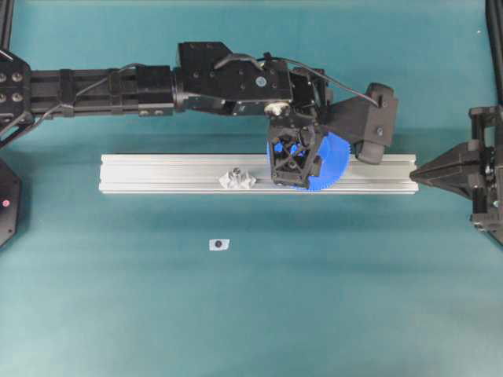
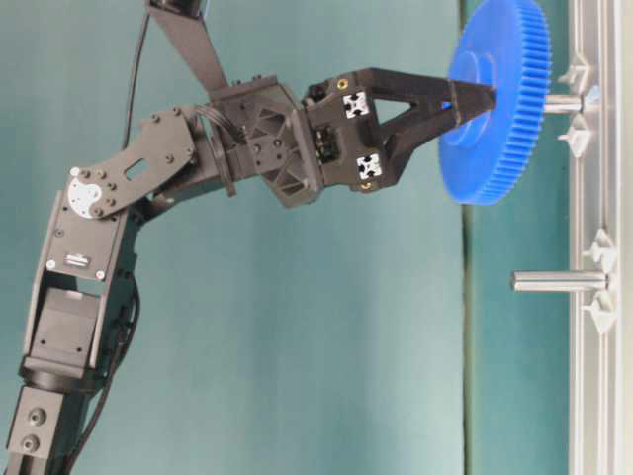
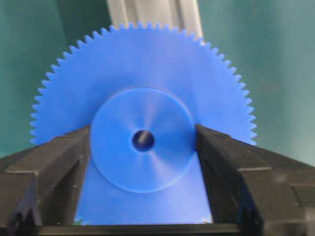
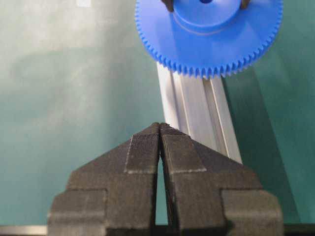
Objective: Find the location of the shaft and insert the large gear.
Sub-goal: 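Align the gear bore with the shaft and push it on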
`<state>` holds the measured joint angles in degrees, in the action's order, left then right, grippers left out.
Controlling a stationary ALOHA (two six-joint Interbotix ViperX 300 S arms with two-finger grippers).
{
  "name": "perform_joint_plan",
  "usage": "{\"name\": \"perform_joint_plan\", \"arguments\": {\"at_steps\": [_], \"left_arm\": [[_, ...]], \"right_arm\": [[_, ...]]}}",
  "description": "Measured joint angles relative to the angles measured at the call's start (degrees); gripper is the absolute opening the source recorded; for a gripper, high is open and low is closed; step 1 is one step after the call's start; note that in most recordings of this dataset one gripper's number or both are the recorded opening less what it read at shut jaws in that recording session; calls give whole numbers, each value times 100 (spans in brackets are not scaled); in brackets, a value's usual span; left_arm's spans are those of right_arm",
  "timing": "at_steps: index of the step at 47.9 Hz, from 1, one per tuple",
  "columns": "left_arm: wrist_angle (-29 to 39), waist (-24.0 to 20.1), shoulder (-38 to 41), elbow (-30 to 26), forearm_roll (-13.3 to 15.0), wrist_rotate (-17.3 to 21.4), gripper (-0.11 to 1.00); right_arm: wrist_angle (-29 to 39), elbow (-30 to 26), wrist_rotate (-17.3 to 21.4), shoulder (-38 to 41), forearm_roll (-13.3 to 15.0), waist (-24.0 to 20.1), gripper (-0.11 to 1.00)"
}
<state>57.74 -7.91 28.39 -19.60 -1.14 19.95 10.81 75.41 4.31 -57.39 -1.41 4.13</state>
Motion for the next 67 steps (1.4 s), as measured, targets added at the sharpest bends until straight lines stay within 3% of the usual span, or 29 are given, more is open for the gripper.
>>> {"name": "perform_joint_plan", "arguments": {"at_steps": [67], "left_arm": [[-105,-35,-114,343,9,88,71]], "right_arm": [[9,70,26,-176,9,0,3]]}}
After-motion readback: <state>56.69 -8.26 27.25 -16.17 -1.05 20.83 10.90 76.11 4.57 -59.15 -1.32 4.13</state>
